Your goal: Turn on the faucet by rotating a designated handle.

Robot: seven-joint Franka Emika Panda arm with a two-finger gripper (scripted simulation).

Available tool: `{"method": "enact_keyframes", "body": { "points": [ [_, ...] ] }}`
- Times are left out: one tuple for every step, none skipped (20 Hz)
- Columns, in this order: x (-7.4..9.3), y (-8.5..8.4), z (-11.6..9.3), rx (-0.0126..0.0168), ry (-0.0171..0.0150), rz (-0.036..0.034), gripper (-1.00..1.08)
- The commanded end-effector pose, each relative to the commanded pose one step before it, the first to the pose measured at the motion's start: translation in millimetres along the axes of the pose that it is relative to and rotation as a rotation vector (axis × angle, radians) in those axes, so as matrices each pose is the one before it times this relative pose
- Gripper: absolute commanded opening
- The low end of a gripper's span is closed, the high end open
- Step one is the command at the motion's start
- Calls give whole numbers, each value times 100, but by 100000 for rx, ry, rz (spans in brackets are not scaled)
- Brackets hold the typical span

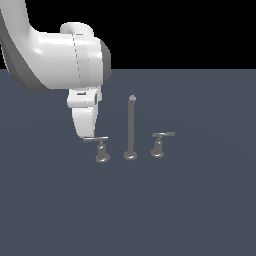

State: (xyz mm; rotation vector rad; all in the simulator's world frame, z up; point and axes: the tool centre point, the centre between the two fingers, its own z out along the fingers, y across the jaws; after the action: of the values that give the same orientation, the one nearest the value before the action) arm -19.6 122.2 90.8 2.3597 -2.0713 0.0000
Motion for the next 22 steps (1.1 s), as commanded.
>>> {"method": "enact_keyframes", "body": {
  "points": [
    [99,-228,215,105,33,1025,-100],
    [7,-14,16,3,1,69,-100],
    [0,0,0,0,0,0,-100],
    [0,0,0,0,0,0,-100],
    [0,0,0,0,0,0,-100],
    [8,27,-11,-28,-4,-63,-100],
    [-211,331,0,0,0,0,-100],
    [-213,333,0,0,0,0,-100],
    [-214,335,0,0,0,0,-100],
    [-173,335,-14,18,-69,67,-100],
    [-217,339,0,0,0,0,-100],
    [-219,341,0,0,0,0,-100],
    [-220,343,0,0,0,0,-100],
    [-191,343,-13,18,-41,53,-100],
    [-225,346,0,0,0,0,-100],
    [0,0,0,0,0,0,-100],
    [549,-727,-4,695,-135,676,-100],
    [45,349,-27,0,0,0,-100],
    [-5,348,27,-101,17,-93,-100],
    [45,351,-27,0,0,0,-100],
    [2,350,20,-87,15,-80,-100],
    [20,352,0,-50,8,-46,-100]
  ]
}}
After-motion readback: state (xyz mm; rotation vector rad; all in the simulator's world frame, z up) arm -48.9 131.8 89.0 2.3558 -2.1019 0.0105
